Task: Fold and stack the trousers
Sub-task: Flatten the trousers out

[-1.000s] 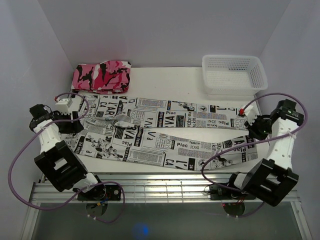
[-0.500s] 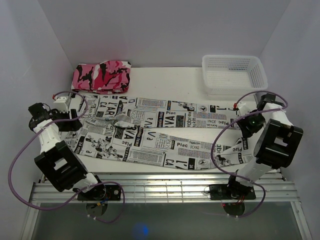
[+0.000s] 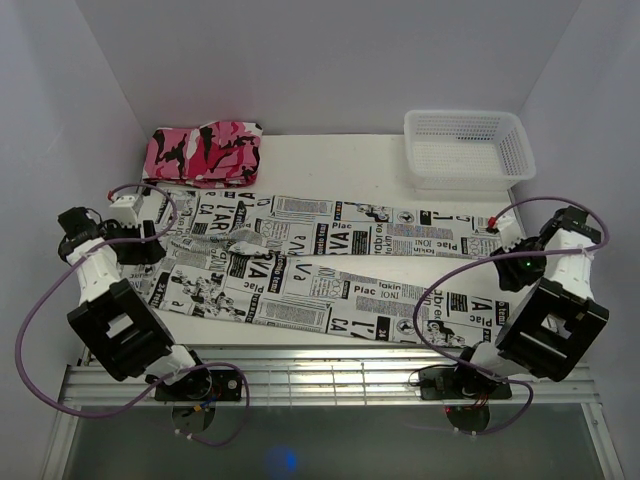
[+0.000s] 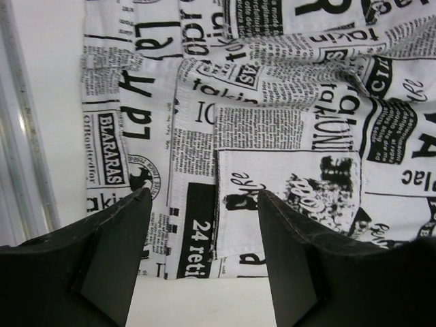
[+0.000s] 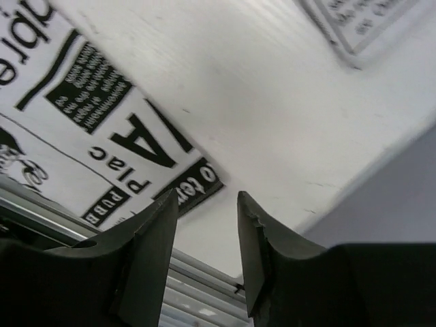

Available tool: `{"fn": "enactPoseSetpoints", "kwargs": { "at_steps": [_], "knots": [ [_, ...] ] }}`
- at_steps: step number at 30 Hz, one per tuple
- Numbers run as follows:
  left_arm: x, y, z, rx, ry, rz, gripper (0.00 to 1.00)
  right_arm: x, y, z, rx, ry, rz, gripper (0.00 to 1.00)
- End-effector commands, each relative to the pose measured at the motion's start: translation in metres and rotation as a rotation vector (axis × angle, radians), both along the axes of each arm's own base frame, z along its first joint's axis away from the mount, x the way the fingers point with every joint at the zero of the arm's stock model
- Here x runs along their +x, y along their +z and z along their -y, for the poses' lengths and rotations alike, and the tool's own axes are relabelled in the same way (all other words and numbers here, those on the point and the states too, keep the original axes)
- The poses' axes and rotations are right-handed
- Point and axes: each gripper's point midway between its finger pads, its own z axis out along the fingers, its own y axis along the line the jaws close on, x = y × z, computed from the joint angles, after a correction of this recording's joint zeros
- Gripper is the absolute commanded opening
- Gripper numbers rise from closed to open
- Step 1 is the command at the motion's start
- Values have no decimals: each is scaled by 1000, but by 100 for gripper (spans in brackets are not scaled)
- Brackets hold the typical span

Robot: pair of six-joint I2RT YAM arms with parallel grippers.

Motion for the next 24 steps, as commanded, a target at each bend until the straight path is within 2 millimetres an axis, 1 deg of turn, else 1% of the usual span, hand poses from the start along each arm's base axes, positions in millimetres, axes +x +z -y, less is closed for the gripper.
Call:
{"fn": "enactPoseSetpoints", "kwargs": {
  "at_steps": [1, 2, 3, 4, 5, 7, 8, 9, 10, 11, 12, 13, 14, 15, 16, 17, 18, 19, 20, 21, 23, 24],
  "knots": [
    [0, 5, 16, -65, -87, 5, 74, -26, -28, -50, 142, 71, -89, 45],
    [1, 3, 17, -79, -98, -4, 73, -23, -35, -52, 123, 78, -84, 45],
    [0, -1, 20, -85, -110, -25, 72, -31, -48, -57, 123, 79, -116, 44],
    [1, -5, 20, -80, -119, -36, 71, -31, -55, -57, 109, 80, -124, 43],
    [0, -12, 17, -75, -117, -61, 70, -26, -64, -52, 72, 82, -128, 42],
    [-1, -20, 14, -69, -111, -89, 69, -24, -76, -46, 43, 77, -145, 40],
    [-3, -30, 13, -76, -108, -115, 68, -22, -80, -39, 18, 66, -157, 39],
    [-4, -34, 11, -69, -99, -128, 67, -15, -89, -33, 5, 55, -159, 38],
    [-8, -41, 8, -60, -87, -155, 66, -10, -92, -29, -6, 46, -160, 37],
    [-11, -46, 7, -55, -84, -169, 65, -1, -92, -23, -22, 37, -148, 37],
    [-17, -54, 10, -59, -81, -194, 64, 4, -98, -21, -15, 19, -159, 36],
    [-20, -58, 9, -49, -79, -202, 63, 14, -99, -18, -22, 11, -137, 36],
    [-25, -63, 8, -34, -74, -221, 63, 29, -95, -15, -33, 10, -109, 34],
    [-33, -71, 11, -35, -80, -240, 62, 35, -98, -15, -27, 6, -114, 34],
    [-36, -72, 12, -25, -84, -244, 61, 44, -96, -17, -22, -7, -101, 33],
    [-38, -74, 12, -20, -87, -247, 61, 53, -94, -24, -12, 7, -85, 33],
    [-42, -75, 13, -15, -91, -254, 61, 66, -88, -25, -12, 10, -61, 33],
    [-46, -76, 16, -14, -96, -257, 61, 73, -85, -29, -6, 6, -52, 32],
    [-47, -75, 18, -13, -105, -255, 61, 76, -81, -42, 22, 33, -60, 32],
    [-48, -74, 20, -16, -112, -252, 61, 88, -69, -45, 28, 43, -34, 32],
    [-49, -68, 20, -9, -116, -245, 61, 95, -53, -57, 71, 63, -13, 34],
    [-47, -63, 22, -17, -122, -230, 61, 101, -41, -59, 81, 65, 16, 34]
  ]
}}
